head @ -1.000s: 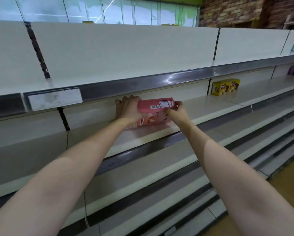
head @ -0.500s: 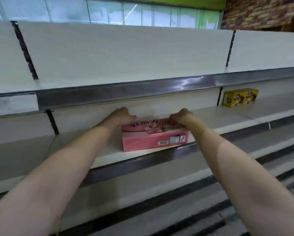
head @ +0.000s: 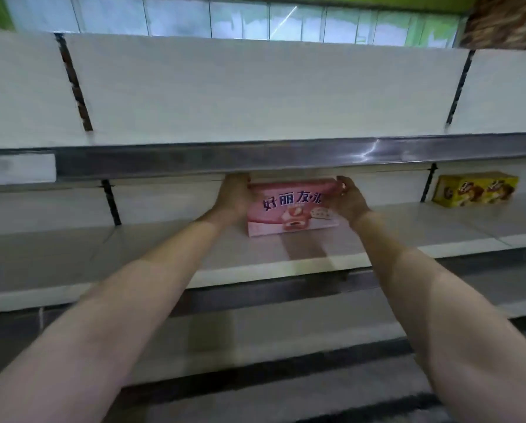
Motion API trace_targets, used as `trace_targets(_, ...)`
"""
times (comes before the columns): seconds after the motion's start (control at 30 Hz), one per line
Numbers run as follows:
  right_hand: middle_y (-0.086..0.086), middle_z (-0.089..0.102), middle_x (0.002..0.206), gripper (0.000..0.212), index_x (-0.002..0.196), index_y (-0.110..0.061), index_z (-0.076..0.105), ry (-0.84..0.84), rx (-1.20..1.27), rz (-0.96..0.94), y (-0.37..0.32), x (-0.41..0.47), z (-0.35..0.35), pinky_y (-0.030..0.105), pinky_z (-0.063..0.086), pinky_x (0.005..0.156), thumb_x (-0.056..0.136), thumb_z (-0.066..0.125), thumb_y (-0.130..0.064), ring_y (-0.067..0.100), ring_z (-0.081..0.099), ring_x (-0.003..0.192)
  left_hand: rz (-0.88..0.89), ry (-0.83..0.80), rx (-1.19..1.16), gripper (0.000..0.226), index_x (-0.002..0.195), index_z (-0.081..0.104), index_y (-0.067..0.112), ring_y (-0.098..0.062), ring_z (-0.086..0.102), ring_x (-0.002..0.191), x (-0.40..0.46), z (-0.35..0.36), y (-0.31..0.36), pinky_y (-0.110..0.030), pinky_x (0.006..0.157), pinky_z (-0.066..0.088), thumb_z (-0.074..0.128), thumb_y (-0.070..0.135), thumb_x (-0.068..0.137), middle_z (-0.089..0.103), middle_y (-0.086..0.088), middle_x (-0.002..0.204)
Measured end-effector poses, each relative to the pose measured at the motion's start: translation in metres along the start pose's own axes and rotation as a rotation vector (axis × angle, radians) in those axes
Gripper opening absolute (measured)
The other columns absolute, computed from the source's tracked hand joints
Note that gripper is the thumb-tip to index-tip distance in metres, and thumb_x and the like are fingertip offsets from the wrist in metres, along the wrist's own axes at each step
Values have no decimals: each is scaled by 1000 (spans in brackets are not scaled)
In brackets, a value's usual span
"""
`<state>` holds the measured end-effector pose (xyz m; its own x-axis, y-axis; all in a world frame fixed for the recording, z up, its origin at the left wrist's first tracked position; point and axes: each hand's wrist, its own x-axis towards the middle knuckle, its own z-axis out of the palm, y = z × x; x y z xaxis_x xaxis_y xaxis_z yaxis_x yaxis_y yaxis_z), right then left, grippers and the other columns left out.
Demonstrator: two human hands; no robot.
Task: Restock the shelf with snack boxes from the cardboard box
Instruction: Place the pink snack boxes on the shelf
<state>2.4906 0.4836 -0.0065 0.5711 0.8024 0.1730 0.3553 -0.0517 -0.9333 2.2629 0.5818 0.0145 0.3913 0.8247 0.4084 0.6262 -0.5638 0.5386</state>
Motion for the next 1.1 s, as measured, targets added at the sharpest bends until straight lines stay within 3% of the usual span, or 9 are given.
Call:
trace_targets(0.1, 13, 51, 134, 89, 148, -9, 27, -7, -66, 58, 10, 1, -2, 40, 47, 99, 79, 82, -13, 31, 55, 119, -145, -18, -95, 50, 112, 63, 4, -25, 66, 105, -4, 17, -10, -26, 79, 48, 85, 26, 73, 69, -11, 112)
trace_targets(0.23, 8, 63, 121, 86, 129, -2, 45, 64, -205, 114, 21, 12, 5, 41, 51, 98, 65, 91, -37, 25, 61, 107, -268, -36, -117, 41, 116, 68, 6, -29, 64, 111, -2, 28, -9, -28, 87, 47, 77, 27, 83, 68, -17, 120)
trace_targets(0.3, 10, 63, 120, 77, 125, 0, 45, 92, -202, 122, 22, 14, 7, 41, 50, 98, 70, 89, -32, 28, 61, 110, -296, -30, -129, 44, 119, 68, 5, -29, 64, 111, 1, 29, -5, -29, 89, 48, 78, 27, 82, 67, -18, 121)
trace_targets(0.5, 20, 61, 123, 54, 125, -1, 42, 178, -172, 128, 31, 17, -1, 35, 45, 88, 87, 74, -21, 37, 58, 115, -320, 2, -198, 40, 121, 66, 6, -27, 64, 112, 0, 45, 15, -20, 80, 41, 74, 22, 85, 67, -14, 122)
trace_targets(0.67, 18, 63, 117, 46, 123, -4, 46, 210, -176, 109, 35, 17, -21, 41, 49, 92, 90, 68, -26, 37, 59, 110, -375, 74, -263, 37, 112, 70, 6, -29, 66, 105, 3, 62, 25, -24, 77, 45, 77, 23, 81, 70, -16, 114)
trace_targets(0.73, 15, 65, 112, 44, 121, -6, 49, 243, -164, 98, 37, 15, -33, 41, 50, 91, 88, 71, -26, 34, 60, 104, -357, 75, -261, 36, 107, 72, 5, -30, 68, 102, 7, 71, 31, -27, 77, 48, 79, 24, 77, 71, -18, 109)
trace_targets(0.87, 14, 65, 105, 36, 120, -9, 51, 334, -166, 106, 40, 8, -65, 38, 49, 86, 91, 58, -30, 32, 61, 98, -272, 72, -284, 31, 102, 73, 7, -30, 70, 98, 13, 88, 61, -32, 79, 52, 79, 24, 78, 73, -18, 104)
trace_targets(0.97, 10, 61, 97, 47, 114, -8, 50, 358, -149, 92, 46, 14, -94, 37, 48, 81, 77, 58, -35, 28, 57, 89, -199, 72, -311, 29, 103, 75, 6, -29, 68, 101, 21, 100, 90, -23, 66, 41, 78, 22, 79, 73, -19, 106)
trace_targets(1.1, 9, 64, 102, 35, 117, -9, 47, 396, -101, 91, 59, 33, -139, 41, 54, 87, 91, 66, -20, 28, 64, 95, -175, 54, -358, 31, 100, 75, 9, -23, 68, 102, 32, 124, 127, -20, 65, 38, 81, 30, 78, 73, -14, 107)
